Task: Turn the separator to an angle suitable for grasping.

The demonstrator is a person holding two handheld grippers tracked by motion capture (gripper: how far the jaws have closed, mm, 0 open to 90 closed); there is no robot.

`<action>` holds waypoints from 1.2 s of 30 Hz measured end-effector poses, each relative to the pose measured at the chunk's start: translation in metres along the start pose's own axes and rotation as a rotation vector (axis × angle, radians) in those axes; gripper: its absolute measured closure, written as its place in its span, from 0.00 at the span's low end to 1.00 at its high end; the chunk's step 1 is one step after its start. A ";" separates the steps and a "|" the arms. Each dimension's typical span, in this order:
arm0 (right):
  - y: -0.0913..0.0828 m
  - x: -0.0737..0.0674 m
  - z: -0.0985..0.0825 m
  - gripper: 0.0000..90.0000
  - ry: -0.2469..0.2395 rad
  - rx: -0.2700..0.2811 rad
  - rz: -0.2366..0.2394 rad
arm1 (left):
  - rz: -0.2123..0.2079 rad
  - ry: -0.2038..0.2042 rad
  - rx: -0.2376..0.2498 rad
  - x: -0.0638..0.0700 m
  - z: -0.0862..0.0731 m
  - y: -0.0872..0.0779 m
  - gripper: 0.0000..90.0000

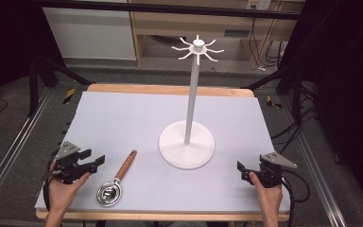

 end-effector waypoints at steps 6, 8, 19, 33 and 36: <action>0.002 0.000 -0.001 0.06 -0.005 -0.027 0.006 | -0.020 0.067 -0.031 0.018 0.003 0.003 0.41; 0.002 0.000 -0.001 0.06 -0.003 -0.027 0.005 | -0.026 0.073 -0.033 0.020 0.004 0.003 0.42; 0.004 -0.004 -0.002 0.06 -0.014 -0.047 0.005 | -0.075 0.125 -0.055 0.040 0.024 0.004 0.43; 0.005 -0.005 -0.001 0.06 -0.015 -0.067 0.014 | -0.074 0.188 -0.172 0.059 0.024 0.022 0.42; 0.005 -0.005 -0.001 0.06 -0.024 -0.071 0.015 | -0.076 0.191 -0.201 0.062 0.021 0.025 0.42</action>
Point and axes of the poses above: each handheld gripper's, and its own axes: y roughly forward along the jaws, z roughly out of its top, x roughly to its right, the point moved 5 cm from there along y, roughly forward along the jaws, and after that the axes turned 7 degrees about z, right-handed, at the moved point
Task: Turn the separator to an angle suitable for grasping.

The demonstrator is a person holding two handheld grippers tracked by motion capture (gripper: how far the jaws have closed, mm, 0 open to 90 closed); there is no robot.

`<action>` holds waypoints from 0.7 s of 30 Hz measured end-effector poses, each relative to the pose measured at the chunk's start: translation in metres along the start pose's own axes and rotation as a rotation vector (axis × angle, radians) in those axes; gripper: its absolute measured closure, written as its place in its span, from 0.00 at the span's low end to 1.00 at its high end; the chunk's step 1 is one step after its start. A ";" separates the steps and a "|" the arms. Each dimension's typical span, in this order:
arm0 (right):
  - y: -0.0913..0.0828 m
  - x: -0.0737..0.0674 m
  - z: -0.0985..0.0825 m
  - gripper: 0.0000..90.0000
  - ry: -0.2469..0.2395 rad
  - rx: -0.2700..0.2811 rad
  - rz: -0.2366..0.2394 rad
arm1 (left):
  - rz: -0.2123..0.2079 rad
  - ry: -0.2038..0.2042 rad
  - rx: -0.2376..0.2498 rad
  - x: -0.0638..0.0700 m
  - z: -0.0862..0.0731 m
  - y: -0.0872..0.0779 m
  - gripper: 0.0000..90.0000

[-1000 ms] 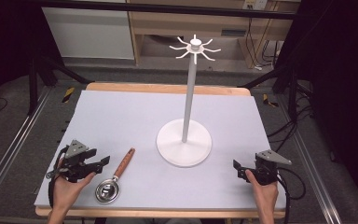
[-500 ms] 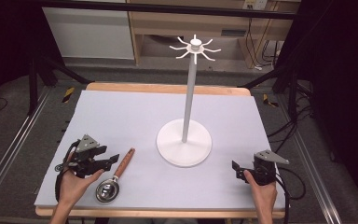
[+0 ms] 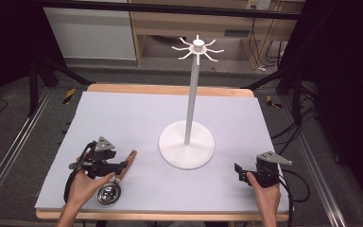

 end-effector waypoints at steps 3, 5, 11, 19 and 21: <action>0.000 -0.001 0.000 0.06 -0.004 -0.002 0.005 | 0.005 0.005 -0.027 0.001 -0.002 0.005 0.43; 0.001 -0.001 0.000 0.06 -0.001 -0.007 0.011 | 0.011 0.005 -0.050 0.001 -0.003 0.010 0.44; 0.003 -0.003 -0.001 0.07 0.002 -0.022 0.023 | -0.001 0.020 -0.101 0.005 -0.006 0.021 0.46; 0.004 -0.003 -0.002 0.07 -0.004 -0.032 0.023 | 0.012 0.034 -0.155 0.009 -0.012 0.034 0.50; 0.004 -0.003 -0.002 0.07 -0.005 -0.034 0.024 | 0.021 0.046 -0.177 0.009 -0.015 0.037 0.52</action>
Point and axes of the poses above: each handheld gripper's, and its own axes: y roughly forward along the jaws, z roughly out of its top, x roughly to its right, the point moved 5 cm from there along y, roughly forward along the jaws, and after that the axes turned 7 degrees about z, right-handed, at the moved point
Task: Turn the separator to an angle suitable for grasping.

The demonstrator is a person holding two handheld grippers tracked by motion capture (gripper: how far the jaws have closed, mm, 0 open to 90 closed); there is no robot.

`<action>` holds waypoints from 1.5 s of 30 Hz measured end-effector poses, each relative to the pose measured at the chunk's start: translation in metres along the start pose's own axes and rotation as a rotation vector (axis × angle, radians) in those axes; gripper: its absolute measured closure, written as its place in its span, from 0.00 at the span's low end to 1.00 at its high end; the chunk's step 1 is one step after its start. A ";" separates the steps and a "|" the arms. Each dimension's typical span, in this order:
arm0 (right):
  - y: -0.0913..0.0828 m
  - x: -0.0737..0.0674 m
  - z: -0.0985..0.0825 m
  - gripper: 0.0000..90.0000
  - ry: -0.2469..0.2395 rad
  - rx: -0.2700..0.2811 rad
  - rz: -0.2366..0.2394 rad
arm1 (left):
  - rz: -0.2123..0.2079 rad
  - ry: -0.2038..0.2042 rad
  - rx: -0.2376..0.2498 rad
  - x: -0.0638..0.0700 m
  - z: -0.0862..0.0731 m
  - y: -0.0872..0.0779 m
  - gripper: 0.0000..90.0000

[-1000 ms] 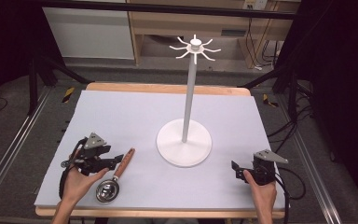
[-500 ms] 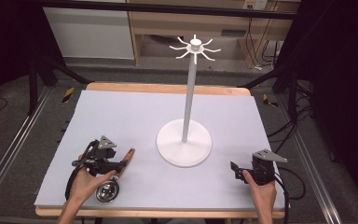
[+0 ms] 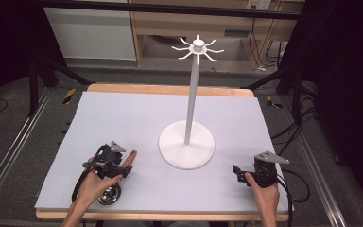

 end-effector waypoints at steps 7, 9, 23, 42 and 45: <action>0.000 0.000 -0.001 0.07 0.002 -0.007 0.002 | -0.021 -0.015 -0.021 0.001 -0.003 0.006 0.61; 0.000 0.000 -0.001 0.07 0.003 -0.010 0.004 | -0.016 -0.012 -0.032 0.000 -0.003 0.007 0.63; 0.001 0.001 -0.002 0.07 0.008 -0.016 0.006 | -0.030 -0.060 -0.054 -0.002 -0.003 0.008 0.68; 0.002 0.001 -0.003 0.07 0.014 -0.025 0.019 | -0.048 -0.037 -0.073 -0.001 -0.003 0.005 0.74; 0.001 0.002 -0.002 0.07 0.016 -0.025 0.021 | -0.049 -0.031 -0.064 0.001 0.000 0.006 0.67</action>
Point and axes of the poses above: each handheld gripper's, and its own axes: y roughly forward along the jaws, z roughly out of its top, x roughly to its right, the point moved 5 cm from there along y, roughly forward along the jaws, and after that the axes turned 7 degrees about z, right-handed, at the moved point
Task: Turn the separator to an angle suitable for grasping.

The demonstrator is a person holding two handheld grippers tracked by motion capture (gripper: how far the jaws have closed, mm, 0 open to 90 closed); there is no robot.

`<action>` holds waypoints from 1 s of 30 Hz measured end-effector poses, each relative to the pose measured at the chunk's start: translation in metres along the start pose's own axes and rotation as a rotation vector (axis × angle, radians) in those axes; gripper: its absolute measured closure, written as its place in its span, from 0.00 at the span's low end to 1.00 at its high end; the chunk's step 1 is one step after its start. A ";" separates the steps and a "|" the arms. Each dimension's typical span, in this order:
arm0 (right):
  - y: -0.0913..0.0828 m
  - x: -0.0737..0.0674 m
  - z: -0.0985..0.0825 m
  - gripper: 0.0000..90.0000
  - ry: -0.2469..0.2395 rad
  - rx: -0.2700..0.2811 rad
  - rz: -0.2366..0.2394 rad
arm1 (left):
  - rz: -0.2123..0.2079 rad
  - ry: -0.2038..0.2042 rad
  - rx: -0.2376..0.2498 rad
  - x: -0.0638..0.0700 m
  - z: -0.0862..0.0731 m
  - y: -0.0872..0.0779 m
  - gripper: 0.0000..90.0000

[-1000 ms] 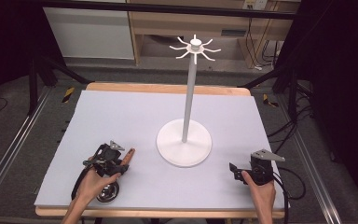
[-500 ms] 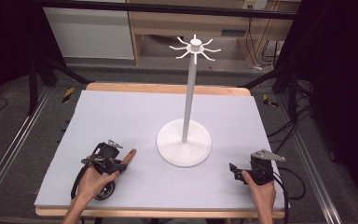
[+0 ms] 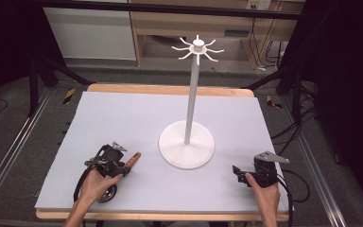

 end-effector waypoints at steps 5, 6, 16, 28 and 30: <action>0.000 0.001 -0.001 0.07 0.003 -0.009 0.003 | 0.029 0.055 0.000 0.003 0.008 0.000 0.65; 0.001 0.001 -0.001 0.07 0.005 -0.009 0.004 | 0.025 0.055 -0.006 0.003 0.009 0.001 0.64; 0.003 0.000 -0.003 0.07 0.007 -0.025 0.014 | 0.028 0.062 -0.023 0.003 0.012 0.008 0.68; 0.005 0.001 -0.004 0.07 0.021 -0.031 0.036 | 0.023 0.045 -0.056 0.002 0.016 0.009 0.74; 0.005 0.001 -0.005 0.07 0.019 -0.032 0.039 | 0.016 0.039 -0.057 0.001 0.016 0.009 0.75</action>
Point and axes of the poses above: each handheld gripper's, and its own axes: y roughly forward along the jaws, z roughly out of its top, x roughly to its right, the point moved 5 cm from there along y, roughly forward along the jaws, and after that the axes turned 7 degrees about z, right-handed, at the moved point
